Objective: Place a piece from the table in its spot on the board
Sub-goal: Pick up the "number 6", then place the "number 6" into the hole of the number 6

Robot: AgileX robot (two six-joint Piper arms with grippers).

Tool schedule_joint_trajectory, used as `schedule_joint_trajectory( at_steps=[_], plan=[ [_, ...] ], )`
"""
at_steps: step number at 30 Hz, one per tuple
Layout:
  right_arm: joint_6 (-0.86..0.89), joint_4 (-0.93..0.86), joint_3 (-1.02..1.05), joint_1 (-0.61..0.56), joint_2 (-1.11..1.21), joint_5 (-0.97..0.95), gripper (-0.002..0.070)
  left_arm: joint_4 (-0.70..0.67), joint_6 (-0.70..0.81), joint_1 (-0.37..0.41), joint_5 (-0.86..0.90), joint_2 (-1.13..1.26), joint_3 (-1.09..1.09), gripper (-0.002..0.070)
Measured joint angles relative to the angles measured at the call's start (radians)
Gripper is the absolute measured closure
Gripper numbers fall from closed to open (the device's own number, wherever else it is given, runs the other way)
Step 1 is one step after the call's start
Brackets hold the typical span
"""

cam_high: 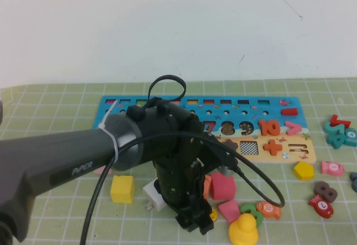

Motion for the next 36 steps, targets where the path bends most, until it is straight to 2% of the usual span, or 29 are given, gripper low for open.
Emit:
schedule_joint_trajectory(
  at_steps=[4, 18, 24, 32, 36],
  plan=[
    [0.000, 0.000, 0.000, 0.000, 0.000, 0.000, 0.0678, 0.009, 0.004, 0.000, 0.000, 0.000, 0.000, 0.0337],
    [0.000, 0.002, 0.000, 0.000, 0.000, 0.000, 0.0678, 0.058, 0.018, 0.000, 0.177, -0.058, -0.249, 0.0340],
    [0.000, 0.002, 0.000, 0.000, 0.000, 0.000, 0.0678, 0.092, 0.024, 0.004, 0.161, -0.058, -0.361, 0.0340],
    [0.000, 0.002, 0.000, 0.000, 0.000, 0.000, 0.0678, 0.050, 0.071, 0.108, 0.147, 0.009, -0.458, 0.0340],
    [0.000, 0.002, 0.000, 0.000, 0.000, 0.000, 0.0678, -0.030, 0.179, 0.171, 0.147, 0.079, -0.512, 0.0340]
  ],
)
